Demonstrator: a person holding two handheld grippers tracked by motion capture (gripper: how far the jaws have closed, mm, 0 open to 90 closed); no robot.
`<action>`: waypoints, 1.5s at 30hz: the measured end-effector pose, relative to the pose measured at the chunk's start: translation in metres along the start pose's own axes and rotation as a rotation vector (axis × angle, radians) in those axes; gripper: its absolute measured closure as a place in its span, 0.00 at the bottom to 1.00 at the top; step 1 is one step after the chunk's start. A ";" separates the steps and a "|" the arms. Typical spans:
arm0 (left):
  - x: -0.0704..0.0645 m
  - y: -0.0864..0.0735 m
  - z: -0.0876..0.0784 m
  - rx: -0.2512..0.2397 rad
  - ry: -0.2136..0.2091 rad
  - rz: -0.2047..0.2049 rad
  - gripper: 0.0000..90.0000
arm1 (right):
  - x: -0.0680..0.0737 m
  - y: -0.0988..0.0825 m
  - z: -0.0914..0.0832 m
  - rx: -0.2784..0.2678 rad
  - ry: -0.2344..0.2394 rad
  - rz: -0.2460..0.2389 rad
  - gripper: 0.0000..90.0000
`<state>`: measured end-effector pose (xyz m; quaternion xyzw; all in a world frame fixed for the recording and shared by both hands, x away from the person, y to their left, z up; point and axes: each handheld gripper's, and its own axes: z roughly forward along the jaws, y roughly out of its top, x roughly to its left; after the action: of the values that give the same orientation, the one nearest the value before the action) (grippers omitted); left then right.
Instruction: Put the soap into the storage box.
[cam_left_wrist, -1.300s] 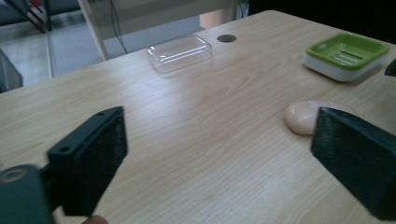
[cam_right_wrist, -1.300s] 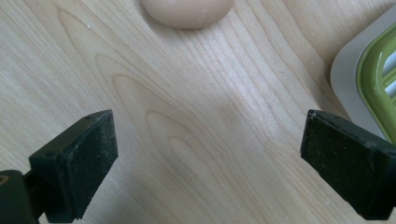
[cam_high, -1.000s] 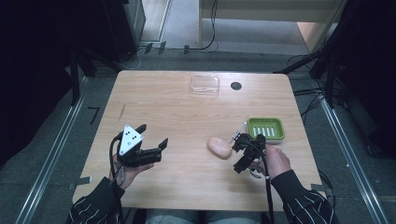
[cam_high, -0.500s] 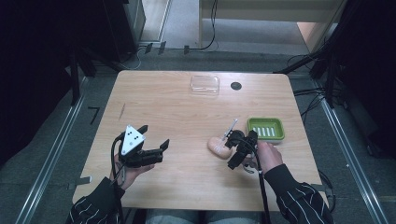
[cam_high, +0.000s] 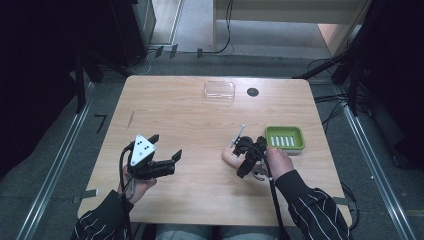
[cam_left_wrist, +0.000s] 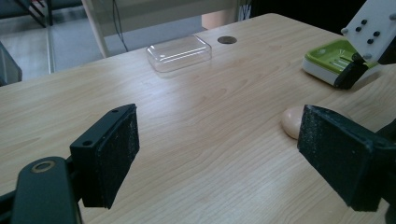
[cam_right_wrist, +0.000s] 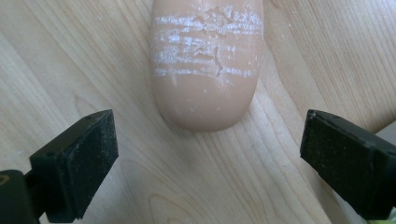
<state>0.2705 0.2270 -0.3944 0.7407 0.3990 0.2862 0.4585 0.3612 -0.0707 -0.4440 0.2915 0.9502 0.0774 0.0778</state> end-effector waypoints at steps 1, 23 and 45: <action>0.000 0.000 0.000 0.000 -0.002 0.000 0.15 | 0.000 0.002 0.001 0.000 0.009 -0.015 0.05; 0.000 -0.001 -0.001 0.011 -0.007 0.016 0.15 | -0.004 0.024 0.013 0.032 0.032 -0.057 0.07; -0.005 0.001 -0.005 0.004 -0.004 0.026 0.07 | -0.008 0.032 0.018 0.037 0.037 -0.051 0.18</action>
<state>0.2647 0.2247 -0.3914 0.7474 0.3891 0.2900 0.4538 0.3882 -0.0468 -0.4544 0.2669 0.9600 0.0634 0.0567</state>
